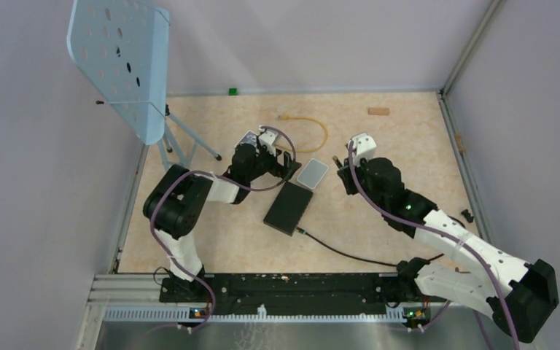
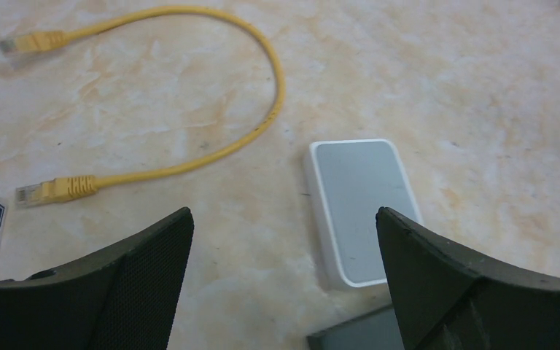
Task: Insert the plug into the switch port
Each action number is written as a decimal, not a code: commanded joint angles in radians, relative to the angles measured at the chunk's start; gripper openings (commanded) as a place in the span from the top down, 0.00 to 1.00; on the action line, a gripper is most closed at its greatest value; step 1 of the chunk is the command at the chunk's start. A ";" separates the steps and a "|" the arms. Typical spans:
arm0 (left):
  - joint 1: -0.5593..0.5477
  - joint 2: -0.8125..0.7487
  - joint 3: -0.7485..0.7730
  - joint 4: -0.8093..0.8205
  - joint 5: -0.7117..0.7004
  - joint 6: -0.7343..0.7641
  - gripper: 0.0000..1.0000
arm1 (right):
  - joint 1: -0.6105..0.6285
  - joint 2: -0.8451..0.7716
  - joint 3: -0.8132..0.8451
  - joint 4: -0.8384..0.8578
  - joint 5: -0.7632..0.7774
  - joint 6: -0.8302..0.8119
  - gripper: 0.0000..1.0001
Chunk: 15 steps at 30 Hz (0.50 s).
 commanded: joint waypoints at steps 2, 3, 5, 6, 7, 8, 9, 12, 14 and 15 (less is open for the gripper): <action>-0.047 -0.214 -0.095 -0.017 -0.030 -0.046 0.01 | -0.131 0.035 0.010 -0.028 -0.083 0.008 1.00; -0.051 -0.246 -0.108 -0.043 -0.032 -0.063 0.01 | -0.161 0.047 0.005 -0.037 -0.096 0.021 1.00; -0.055 -0.299 -0.131 -0.089 -0.046 -0.095 0.01 | -0.207 0.078 0.006 -0.062 -0.112 0.048 1.00; -0.056 -0.322 -0.133 -0.120 -0.060 -0.106 0.01 | -0.219 0.092 0.008 -0.071 -0.116 0.063 1.00; -0.054 -0.342 -0.129 -0.162 -0.078 -0.117 0.01 | -0.227 0.102 0.007 -0.074 -0.115 0.078 1.00; -0.053 -0.358 -0.116 -0.227 -0.095 -0.128 0.01 | -0.229 0.108 0.002 -0.069 -0.113 0.095 1.00; -0.051 -0.367 -0.095 -0.281 -0.106 -0.139 0.01 | -0.230 0.112 -0.008 -0.060 -0.118 0.110 1.00; -0.046 -0.359 0.004 -0.456 -0.109 -0.150 0.01 | -0.229 0.118 -0.037 -0.030 -0.137 0.152 1.00; -0.043 -0.322 0.078 -0.538 -0.071 -0.124 0.02 | -0.229 0.115 -0.065 0.003 -0.178 0.149 1.00; -0.043 -0.303 0.105 -0.570 -0.040 -0.115 0.04 | -0.229 0.112 -0.082 0.023 -0.207 0.146 1.00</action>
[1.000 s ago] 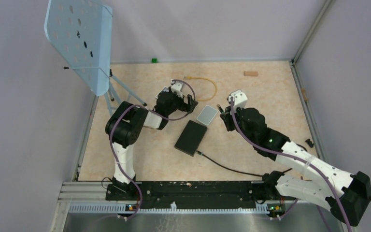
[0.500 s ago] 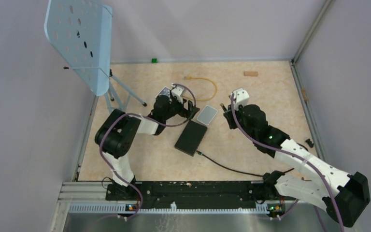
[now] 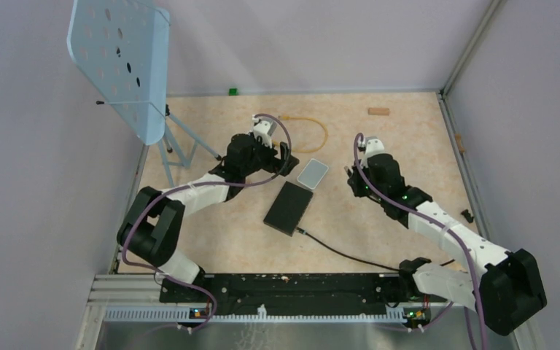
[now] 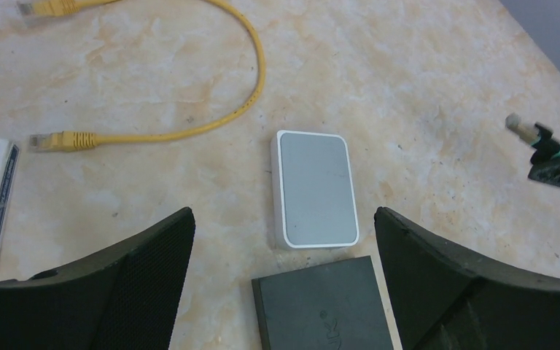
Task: Insert the plug into the switch port
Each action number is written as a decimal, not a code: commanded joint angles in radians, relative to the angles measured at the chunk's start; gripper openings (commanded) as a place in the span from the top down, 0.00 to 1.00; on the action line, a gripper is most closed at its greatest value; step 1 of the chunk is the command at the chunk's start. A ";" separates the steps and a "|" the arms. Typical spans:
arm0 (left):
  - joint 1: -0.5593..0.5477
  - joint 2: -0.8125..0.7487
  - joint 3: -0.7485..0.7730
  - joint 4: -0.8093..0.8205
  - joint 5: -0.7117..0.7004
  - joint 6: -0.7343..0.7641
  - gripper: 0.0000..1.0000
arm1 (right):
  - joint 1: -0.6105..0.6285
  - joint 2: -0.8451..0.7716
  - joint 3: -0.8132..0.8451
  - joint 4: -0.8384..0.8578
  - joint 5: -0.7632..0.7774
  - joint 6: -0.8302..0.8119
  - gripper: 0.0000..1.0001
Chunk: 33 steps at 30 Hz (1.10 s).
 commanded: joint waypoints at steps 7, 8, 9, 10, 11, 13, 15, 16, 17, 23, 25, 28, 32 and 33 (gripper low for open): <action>0.006 0.201 0.215 -0.214 0.173 -0.068 0.16 | 0.154 0.001 -0.140 0.180 0.012 0.024 1.00; 0.005 0.223 0.221 -0.203 0.179 -0.081 0.16 | 0.171 0.007 -0.162 0.219 0.030 0.028 1.00; 0.005 0.246 0.231 -0.195 0.188 -0.091 0.16 | 0.176 0.016 -0.184 0.256 0.036 0.039 1.00; 0.005 0.267 0.246 -0.192 0.200 -0.099 0.17 | 0.177 0.027 -0.201 0.293 0.041 0.049 1.00; 0.004 0.289 0.262 -0.190 0.211 -0.105 0.17 | 0.177 0.038 -0.229 0.329 0.047 0.047 1.00; 0.004 0.330 0.298 -0.187 0.233 -0.111 0.18 | 0.177 0.069 -0.258 0.417 0.064 0.033 1.00; 0.003 0.360 0.322 -0.189 0.249 -0.110 0.20 | 0.177 0.115 -0.267 0.473 0.062 0.005 1.00; 0.002 0.371 0.332 -0.195 0.255 -0.107 0.21 | 0.177 0.142 -0.267 0.497 0.057 -0.011 1.00; 0.001 0.379 0.340 -0.201 0.259 -0.101 0.22 | 0.177 0.171 -0.264 0.516 0.055 -0.022 1.00; 0.002 0.400 0.346 -0.226 0.252 -0.069 0.26 | 0.177 0.295 -0.271 0.665 0.037 -0.087 1.00; 0.000 0.401 0.346 -0.232 0.260 -0.068 0.29 | 0.177 0.323 -0.268 0.695 0.033 -0.109 1.00; -0.001 0.357 0.321 -0.228 0.280 -0.080 0.28 | 0.177 0.309 -0.266 0.701 0.023 -0.137 1.00; 0.000 0.185 0.241 -0.140 0.344 -0.139 0.25 | 0.177 0.144 -0.340 0.760 -0.102 -0.179 1.00; 0.000 0.139 0.214 -0.095 0.378 -0.155 0.23 | 0.177 0.093 -0.358 0.771 -0.136 -0.182 1.00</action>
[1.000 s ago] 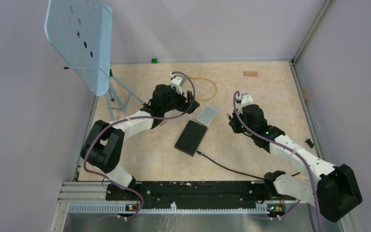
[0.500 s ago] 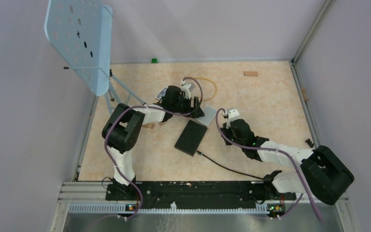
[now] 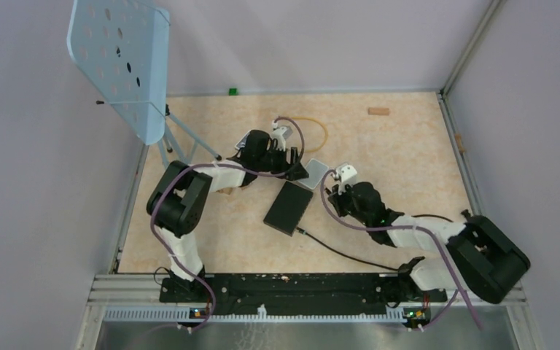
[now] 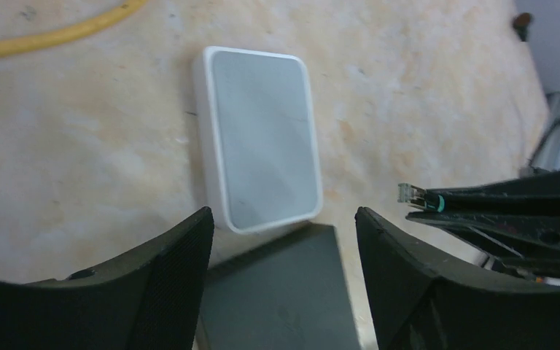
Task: Insert the plug into the switch port
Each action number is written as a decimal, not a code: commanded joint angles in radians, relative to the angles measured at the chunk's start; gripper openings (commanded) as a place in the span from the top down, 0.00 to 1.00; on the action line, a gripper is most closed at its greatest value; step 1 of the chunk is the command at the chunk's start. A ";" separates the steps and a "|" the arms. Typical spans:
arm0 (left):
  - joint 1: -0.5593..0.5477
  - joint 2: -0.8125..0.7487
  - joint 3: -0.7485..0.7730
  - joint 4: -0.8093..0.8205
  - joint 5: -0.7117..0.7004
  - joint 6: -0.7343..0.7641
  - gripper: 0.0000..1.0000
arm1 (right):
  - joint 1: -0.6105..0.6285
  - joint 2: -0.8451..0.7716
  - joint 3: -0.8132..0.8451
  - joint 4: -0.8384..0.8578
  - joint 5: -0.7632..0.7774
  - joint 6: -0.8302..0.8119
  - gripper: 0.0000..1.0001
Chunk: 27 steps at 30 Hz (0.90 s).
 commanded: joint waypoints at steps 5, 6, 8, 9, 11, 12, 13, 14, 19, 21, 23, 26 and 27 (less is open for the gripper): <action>-0.010 -0.443 -0.254 0.528 0.295 -0.128 0.14 | 0.001 -0.479 -0.053 0.072 -0.330 -0.070 1.00; -0.015 -0.490 -0.308 0.644 0.330 -0.127 0.12 | 0.001 -0.524 -0.043 0.055 -0.364 -0.070 1.00; -0.033 -0.571 -0.406 0.832 0.352 -0.102 0.05 | 0.000 -0.602 -0.015 0.022 -0.433 -0.075 1.00; -0.043 -0.607 -0.442 0.890 0.360 -0.081 0.04 | 0.000 -0.629 0.000 0.011 -0.465 -0.076 1.00; -0.065 -0.662 -0.477 0.920 0.398 -0.023 0.03 | 0.002 -0.660 0.040 -0.018 -0.536 -0.082 1.00; -0.076 -0.684 -0.480 0.911 0.419 0.000 0.03 | 0.001 -0.666 0.060 -0.027 -0.565 -0.081 1.00; -0.088 -0.701 -0.483 0.901 0.440 0.023 0.04 | 0.002 -0.670 0.076 -0.032 -0.591 -0.081 1.00; -0.101 -0.717 -0.485 0.888 0.448 0.044 0.04 | 0.002 -0.670 0.089 -0.031 -0.622 -0.081 1.00; -0.156 -0.764 -0.481 0.793 0.408 0.126 0.05 | 0.003 -0.657 0.110 0.028 -0.708 -0.068 1.00; -0.164 -0.767 -0.475 0.786 0.397 0.125 0.08 | 0.007 -0.642 0.122 0.026 -0.729 -0.069 1.00; -0.169 -0.767 -0.471 0.777 0.376 0.122 0.11 | 0.017 -0.627 0.126 0.028 -0.738 -0.073 1.00; -0.172 -0.761 -0.457 0.761 0.366 0.118 0.18 | 0.036 -0.610 0.135 0.022 -0.728 -0.085 1.00; -0.174 -0.756 -0.450 0.750 0.368 0.119 0.19 | 0.039 -0.607 0.137 0.021 -0.726 -0.085 1.00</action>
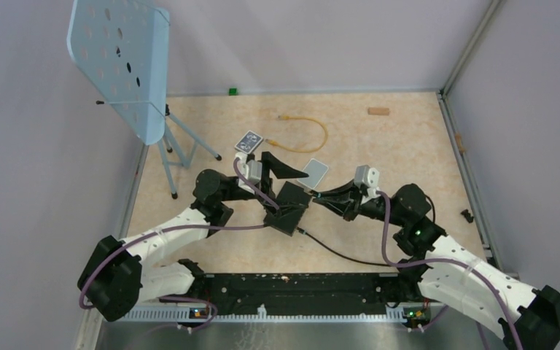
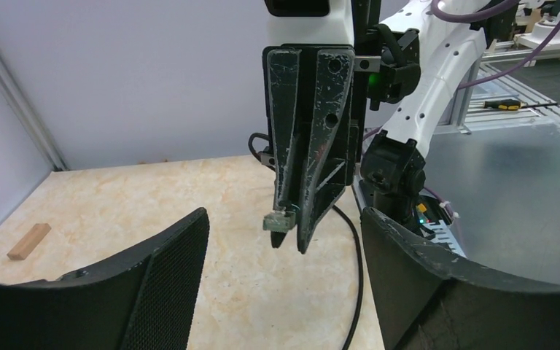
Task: Insert the plug into the switch port
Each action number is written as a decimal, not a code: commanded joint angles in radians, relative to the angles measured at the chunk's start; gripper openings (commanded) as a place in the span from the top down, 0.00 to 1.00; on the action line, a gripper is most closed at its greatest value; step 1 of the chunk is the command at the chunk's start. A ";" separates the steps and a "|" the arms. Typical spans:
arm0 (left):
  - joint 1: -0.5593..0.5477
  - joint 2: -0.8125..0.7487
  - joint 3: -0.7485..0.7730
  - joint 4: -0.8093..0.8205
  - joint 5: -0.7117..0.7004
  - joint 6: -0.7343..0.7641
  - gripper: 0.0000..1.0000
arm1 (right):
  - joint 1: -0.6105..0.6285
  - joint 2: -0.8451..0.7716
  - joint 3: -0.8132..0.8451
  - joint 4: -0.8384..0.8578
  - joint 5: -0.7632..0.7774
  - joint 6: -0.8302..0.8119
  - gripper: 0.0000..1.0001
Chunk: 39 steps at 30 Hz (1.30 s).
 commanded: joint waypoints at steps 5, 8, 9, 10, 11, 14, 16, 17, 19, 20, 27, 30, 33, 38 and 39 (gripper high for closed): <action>-0.012 0.010 0.056 -0.053 -0.002 0.018 0.28 | 0.030 0.010 0.071 0.044 -0.024 -0.021 1.00; -0.014 0.022 0.072 -0.073 0.020 0.020 0.37 | 0.031 0.011 0.074 0.037 -0.021 -0.021 1.00; -0.014 0.026 0.077 -0.079 0.026 0.020 0.41 | 0.032 0.012 0.074 0.037 -0.021 -0.021 1.00; -0.015 0.031 0.086 -0.088 0.028 0.017 0.44 | 0.031 0.012 0.075 0.036 -0.021 -0.021 1.00; -0.016 0.038 0.092 -0.092 0.034 0.012 0.46 | 0.031 0.012 0.074 0.033 -0.021 -0.020 1.00; -0.016 0.048 0.105 -0.091 0.048 -0.002 0.48 | 0.032 0.012 0.074 0.021 -0.013 -0.043 1.00; -0.017 0.051 0.109 -0.088 0.052 -0.007 0.48 | 0.033 0.010 0.075 0.015 -0.010 -0.051 1.00; -0.018 0.050 0.111 -0.088 0.051 -0.009 0.48 | 0.033 0.011 0.074 0.014 -0.008 -0.052 1.00; -0.019 0.049 0.112 -0.087 0.055 -0.010 0.50 | 0.033 0.013 0.075 0.012 -0.006 -0.054 1.00; -0.019 0.049 0.113 -0.087 0.058 -0.009 0.52 | 0.033 0.012 0.074 0.012 -0.005 -0.054 1.00; -0.019 0.050 0.116 -0.090 0.072 -0.016 0.74 | 0.033 0.013 0.077 0.003 0.003 -0.059 1.00; -0.019 0.050 0.119 -0.089 0.075 -0.017 0.88 | 0.033 0.013 0.077 -0.002 0.003 -0.060 1.00; -0.019 0.047 0.118 -0.084 0.076 -0.010 1.00 | 0.033 0.010 0.078 0.000 0.002 -0.053 1.00; -0.019 0.030 0.093 -0.027 0.093 -0.012 1.00 | 0.033 -0.015 0.058 0.064 -0.021 -0.004 0.74; -0.019 0.027 0.089 -0.016 0.095 -0.017 1.00 | 0.033 -0.019 0.054 0.074 -0.027 0.004 0.71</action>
